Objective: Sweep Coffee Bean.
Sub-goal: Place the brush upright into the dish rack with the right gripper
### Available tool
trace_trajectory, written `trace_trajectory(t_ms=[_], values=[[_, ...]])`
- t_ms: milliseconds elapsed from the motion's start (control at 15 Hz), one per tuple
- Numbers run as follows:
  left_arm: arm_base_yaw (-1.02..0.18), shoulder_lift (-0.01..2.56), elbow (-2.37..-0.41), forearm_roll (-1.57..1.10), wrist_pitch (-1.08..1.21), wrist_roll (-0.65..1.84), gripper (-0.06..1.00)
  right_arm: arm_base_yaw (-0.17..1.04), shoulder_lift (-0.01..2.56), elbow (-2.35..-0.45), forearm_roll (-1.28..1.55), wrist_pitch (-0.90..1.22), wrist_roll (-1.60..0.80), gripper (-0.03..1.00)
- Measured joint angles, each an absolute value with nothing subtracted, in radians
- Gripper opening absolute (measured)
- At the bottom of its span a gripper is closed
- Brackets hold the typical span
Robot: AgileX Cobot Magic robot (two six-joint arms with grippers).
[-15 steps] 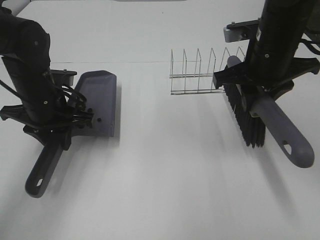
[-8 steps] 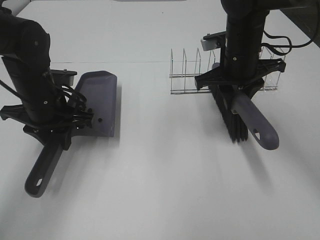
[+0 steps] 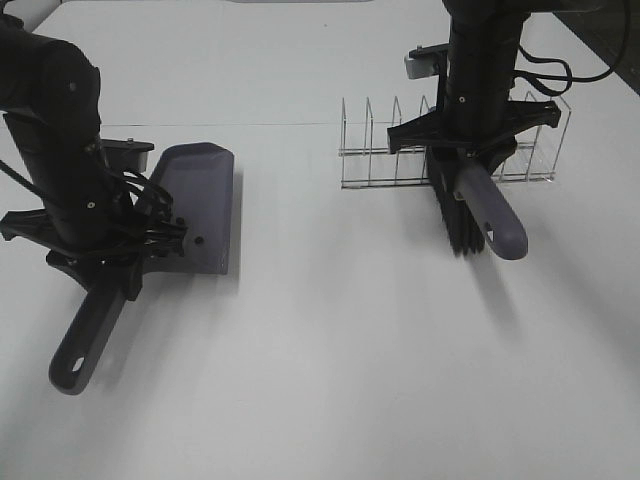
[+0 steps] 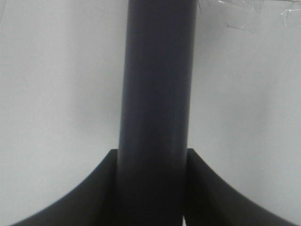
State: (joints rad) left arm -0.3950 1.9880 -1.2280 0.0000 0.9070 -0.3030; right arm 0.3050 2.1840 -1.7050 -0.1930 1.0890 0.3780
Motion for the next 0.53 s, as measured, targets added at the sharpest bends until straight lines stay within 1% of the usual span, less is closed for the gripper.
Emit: trace_trajectory(t_ms=[200,533], values=[[-0.395,1.988,-1.228,0.000,0.907,-0.303,0.33,0.256,2.190,-1.705,-0.146,1.001,0.344,0.29],[-0.395,1.988,-1.228,0.000,0.907,-0.303,0.33,0.240,2.190,-1.705,-0.135,0.917,0.318,0.29]])
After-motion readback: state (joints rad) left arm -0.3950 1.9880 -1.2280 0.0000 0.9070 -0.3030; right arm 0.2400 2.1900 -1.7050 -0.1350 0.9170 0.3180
